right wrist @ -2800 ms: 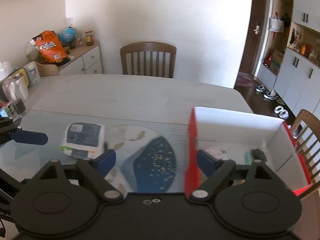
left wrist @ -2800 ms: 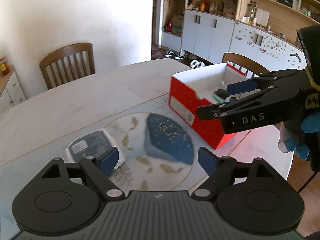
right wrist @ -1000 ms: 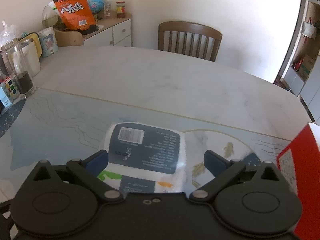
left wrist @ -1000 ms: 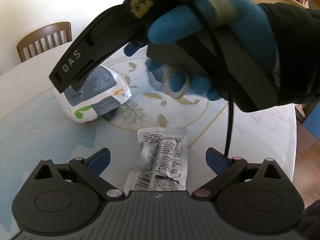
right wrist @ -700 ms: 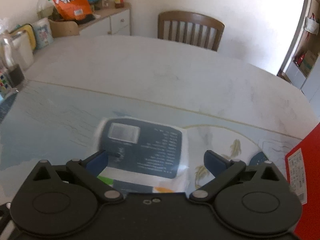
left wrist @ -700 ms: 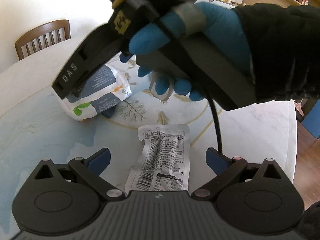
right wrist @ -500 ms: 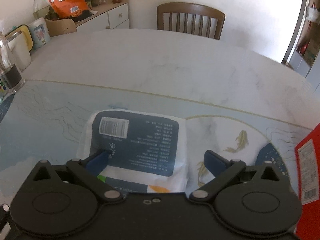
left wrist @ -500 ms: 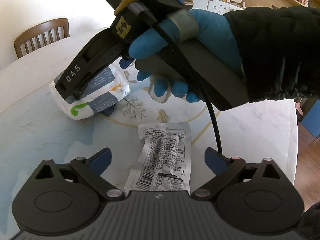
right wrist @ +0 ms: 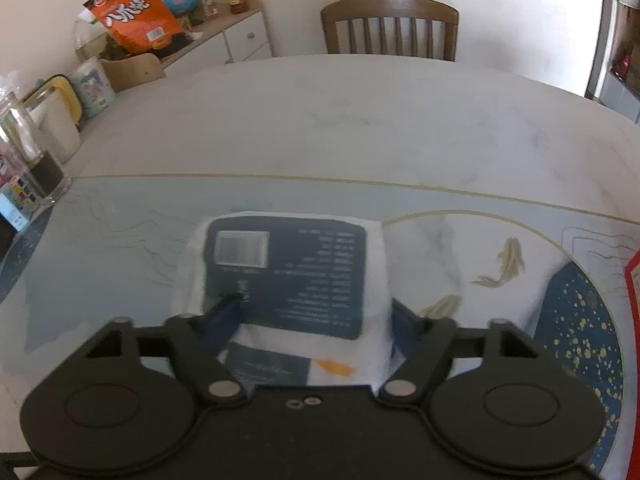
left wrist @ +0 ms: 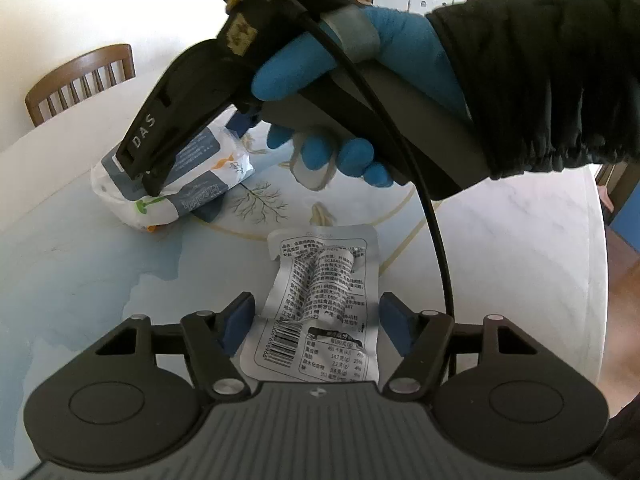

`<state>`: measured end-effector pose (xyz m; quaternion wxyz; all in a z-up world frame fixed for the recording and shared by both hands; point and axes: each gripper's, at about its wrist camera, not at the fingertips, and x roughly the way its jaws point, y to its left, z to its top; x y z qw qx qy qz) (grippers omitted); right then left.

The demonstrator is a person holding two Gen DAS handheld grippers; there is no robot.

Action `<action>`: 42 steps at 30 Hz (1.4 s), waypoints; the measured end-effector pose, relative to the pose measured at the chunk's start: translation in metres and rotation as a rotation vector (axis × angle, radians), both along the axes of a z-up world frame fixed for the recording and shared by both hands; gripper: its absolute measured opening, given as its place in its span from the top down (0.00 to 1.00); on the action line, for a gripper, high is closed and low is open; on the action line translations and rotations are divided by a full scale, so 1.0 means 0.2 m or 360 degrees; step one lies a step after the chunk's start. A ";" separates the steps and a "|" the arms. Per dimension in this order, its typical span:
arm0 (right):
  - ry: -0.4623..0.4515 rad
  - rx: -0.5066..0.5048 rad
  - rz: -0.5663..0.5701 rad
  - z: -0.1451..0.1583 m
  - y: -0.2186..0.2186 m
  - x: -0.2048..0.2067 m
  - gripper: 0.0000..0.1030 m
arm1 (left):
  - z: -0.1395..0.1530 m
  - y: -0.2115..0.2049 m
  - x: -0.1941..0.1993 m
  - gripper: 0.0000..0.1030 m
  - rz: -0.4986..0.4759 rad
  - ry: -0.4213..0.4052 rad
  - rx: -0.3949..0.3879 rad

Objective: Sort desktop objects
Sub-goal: 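Grasp the clear printed snack bag with left tool while right tool grasps the tissue pack, then lift and carry the snack bag and tissue pack with both tools over the red box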

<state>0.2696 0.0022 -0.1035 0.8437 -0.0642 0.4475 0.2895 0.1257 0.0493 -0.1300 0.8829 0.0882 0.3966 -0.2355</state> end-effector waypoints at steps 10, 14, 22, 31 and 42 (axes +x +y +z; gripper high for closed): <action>-0.0045 -0.0004 -0.0066 0.04 -0.04 -0.01 0.74 | -0.01 -0.03 0.00 0.39 -0.0003 -0.0021 0.0036; -0.0073 0.0006 -0.0086 0.08 -0.06 -0.02 0.86 | 0.00 -0.03 0.00 0.41 0.0017 -0.0009 0.0017; -0.0150 0.0036 -0.0144 0.17 -0.14 -0.05 0.90 | 0.03 -0.05 0.00 0.42 0.0053 -0.0021 0.0005; -0.0184 0.0100 -0.0239 0.27 -0.32 -0.08 0.90 | 0.09 -0.06 0.00 0.42 0.0094 -0.0020 -0.0004; -0.0217 0.0152 -0.0306 0.39 -0.48 -0.14 0.90 | 0.26 -0.08 0.00 0.42 0.0192 -0.0068 -0.0045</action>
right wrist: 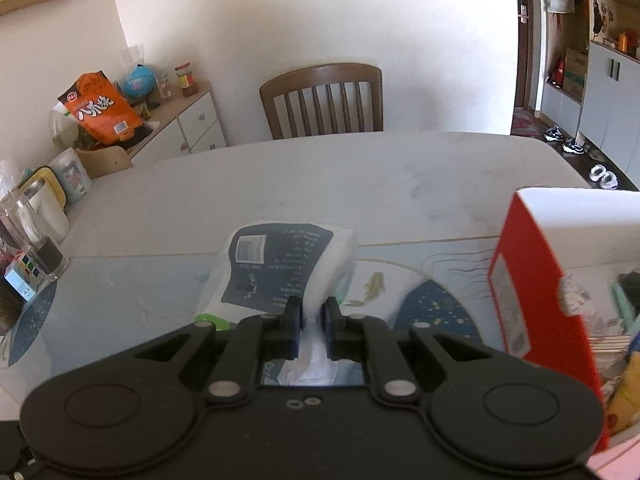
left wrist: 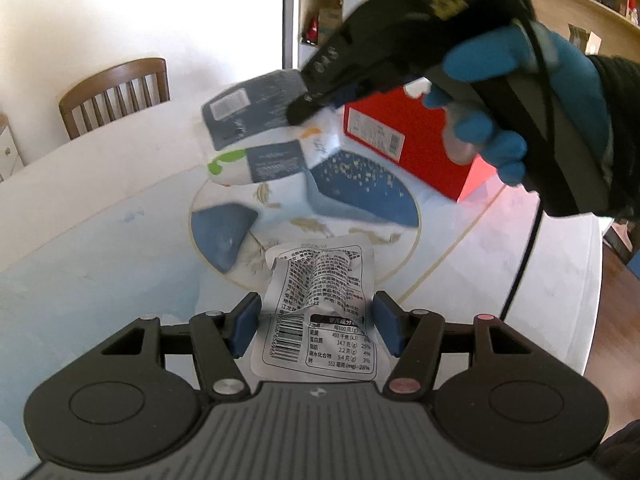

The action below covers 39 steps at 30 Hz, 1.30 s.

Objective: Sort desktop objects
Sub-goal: 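Lift and carry the snack bag and tissue pack with both tools over the red box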

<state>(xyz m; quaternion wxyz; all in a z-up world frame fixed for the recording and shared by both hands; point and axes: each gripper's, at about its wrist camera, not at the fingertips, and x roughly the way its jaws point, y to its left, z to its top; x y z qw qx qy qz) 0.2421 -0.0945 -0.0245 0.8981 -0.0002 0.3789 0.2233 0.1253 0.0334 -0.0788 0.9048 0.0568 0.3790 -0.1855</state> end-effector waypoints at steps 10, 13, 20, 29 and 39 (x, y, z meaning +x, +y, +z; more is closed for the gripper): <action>-0.0044 0.0055 -0.0032 0.13 -0.17 -0.07 0.90 | 0.15 -0.09 -0.01 0.42 0.0021 -0.0039 -0.0041; -0.0054 0.0070 -0.0032 0.17 -0.22 -0.08 0.90 | 0.20 -0.13 0.00 0.42 0.0022 -0.0053 -0.0042; -0.0063 0.0090 -0.0056 0.23 -0.37 -0.11 0.90 | 0.29 -0.23 0.02 0.42 0.0001 -0.0104 -0.0035; -0.0088 0.0111 -0.0085 0.28 -0.56 -0.11 0.90 | 0.37 -0.35 0.07 0.42 -0.0013 -0.0143 -0.0038; -0.0100 0.0133 -0.0103 0.33 -0.76 -0.04 0.90 | 0.43 -0.51 0.21 0.42 -0.0001 -0.0154 -0.0043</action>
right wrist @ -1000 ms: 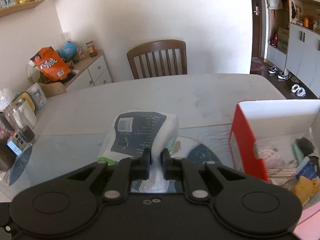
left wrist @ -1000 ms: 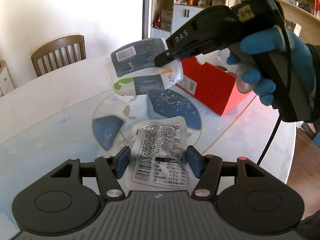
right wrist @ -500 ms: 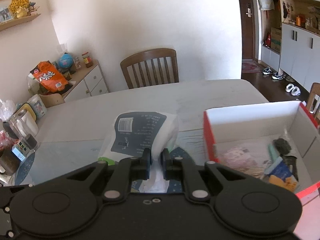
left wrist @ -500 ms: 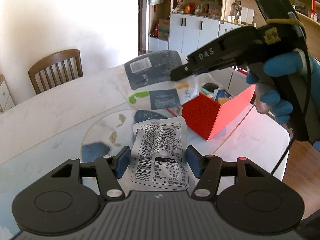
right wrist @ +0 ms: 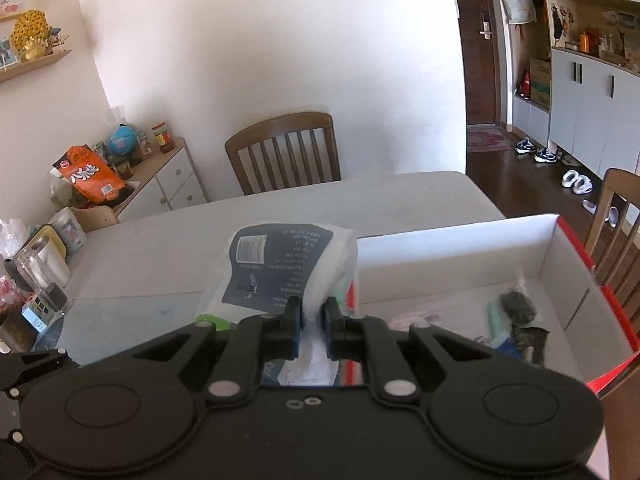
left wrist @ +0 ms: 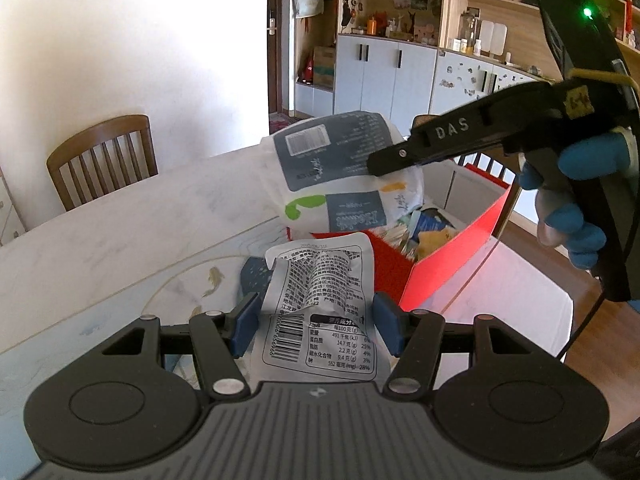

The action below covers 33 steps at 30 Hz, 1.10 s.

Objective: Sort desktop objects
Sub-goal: 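Lift and carry the snack bag and tissue pack with both tools over the red box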

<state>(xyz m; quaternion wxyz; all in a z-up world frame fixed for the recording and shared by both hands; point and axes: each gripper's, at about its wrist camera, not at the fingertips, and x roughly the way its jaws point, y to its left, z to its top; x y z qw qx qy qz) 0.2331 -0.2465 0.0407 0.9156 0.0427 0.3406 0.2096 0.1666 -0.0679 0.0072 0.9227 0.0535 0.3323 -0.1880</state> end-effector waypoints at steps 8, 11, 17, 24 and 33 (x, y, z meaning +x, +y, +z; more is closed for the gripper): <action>0.0000 0.0011 -0.0018 0.00 -0.17 0.06 0.90 | 0.03 -0.14 0.08 0.42 0.0001 -0.0015 0.0008; -0.0005 0.0018 -0.0027 0.00 -0.23 0.07 0.90 | 0.03 -0.19 0.11 0.42 -0.0003 -0.0024 0.0016; -0.0005 0.0022 -0.0054 -0.01 -0.35 0.11 0.90 | 0.05 -0.29 0.18 0.42 -0.0024 -0.0041 0.0042; -0.0020 -0.0002 -0.0135 -0.02 -0.52 0.16 0.90 | 0.04 -0.44 0.27 0.42 -0.0080 -0.0047 0.0079; -0.0008 -0.0066 -0.0219 -0.09 -0.70 0.27 0.90 | -0.03 -0.62 0.44 0.42 -0.0145 -0.0008 0.0134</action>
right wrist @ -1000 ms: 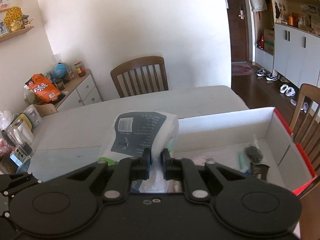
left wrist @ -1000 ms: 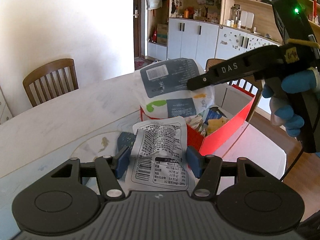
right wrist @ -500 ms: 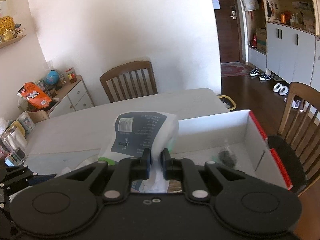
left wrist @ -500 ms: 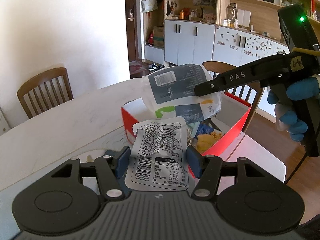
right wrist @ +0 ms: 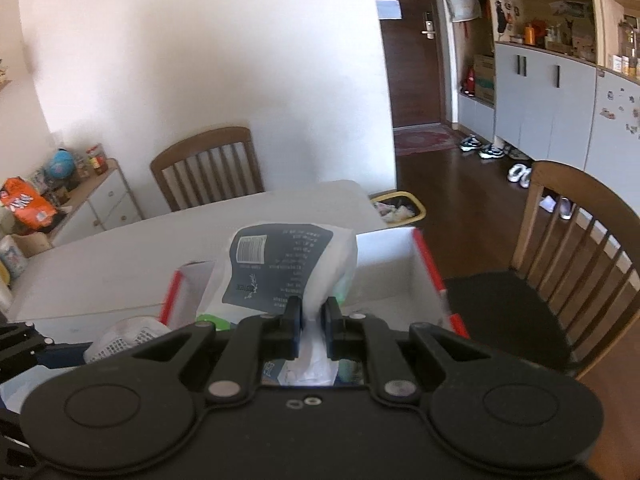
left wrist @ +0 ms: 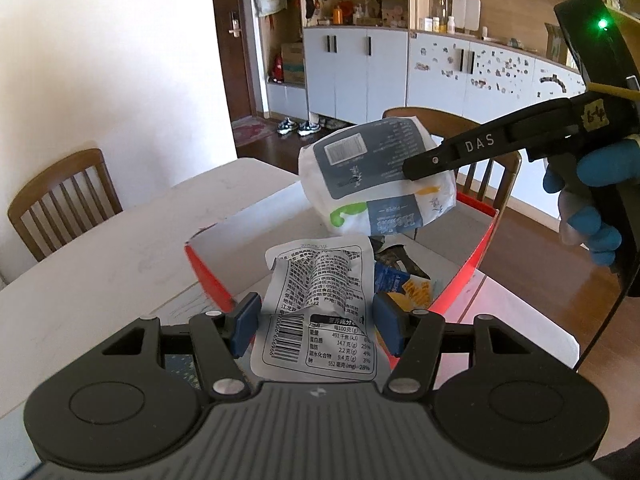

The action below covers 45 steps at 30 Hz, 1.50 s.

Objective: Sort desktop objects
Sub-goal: 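Lift and carry the snack bag and tissue pack with both tools over the red box, then lower and open both tools, releasing the snack bag and tissue pack in the box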

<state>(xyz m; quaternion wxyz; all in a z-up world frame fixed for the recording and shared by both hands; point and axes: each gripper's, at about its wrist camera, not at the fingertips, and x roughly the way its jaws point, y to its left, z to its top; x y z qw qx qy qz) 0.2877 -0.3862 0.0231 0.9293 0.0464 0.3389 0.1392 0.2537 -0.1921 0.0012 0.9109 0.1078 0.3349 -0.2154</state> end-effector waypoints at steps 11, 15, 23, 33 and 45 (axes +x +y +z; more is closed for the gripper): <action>0.0055 -0.0128 -0.0009 -0.13 -0.03 0.19 0.90 | -0.14 -0.16 0.18 0.42 -0.0052 0.0107 0.0081; 0.0080 -0.0167 0.0007 -0.19 0.00 0.25 0.90 | -0.18 -0.19 0.23 0.42 -0.0075 0.0140 0.0108; 0.0146 -0.0252 0.0072 -0.29 0.06 0.29 0.90 | -0.23 -0.22 0.32 0.42 -0.0095 0.0255 0.0110; 0.0219 -0.0267 0.0097 -0.35 0.07 0.30 0.89 | -0.30 -0.22 0.41 0.42 -0.0053 0.0451 0.0063; 0.0256 -0.0258 0.0105 -0.37 0.06 0.30 0.86 | -0.32 -0.25 0.41 0.39 -0.0093 0.0477 0.0138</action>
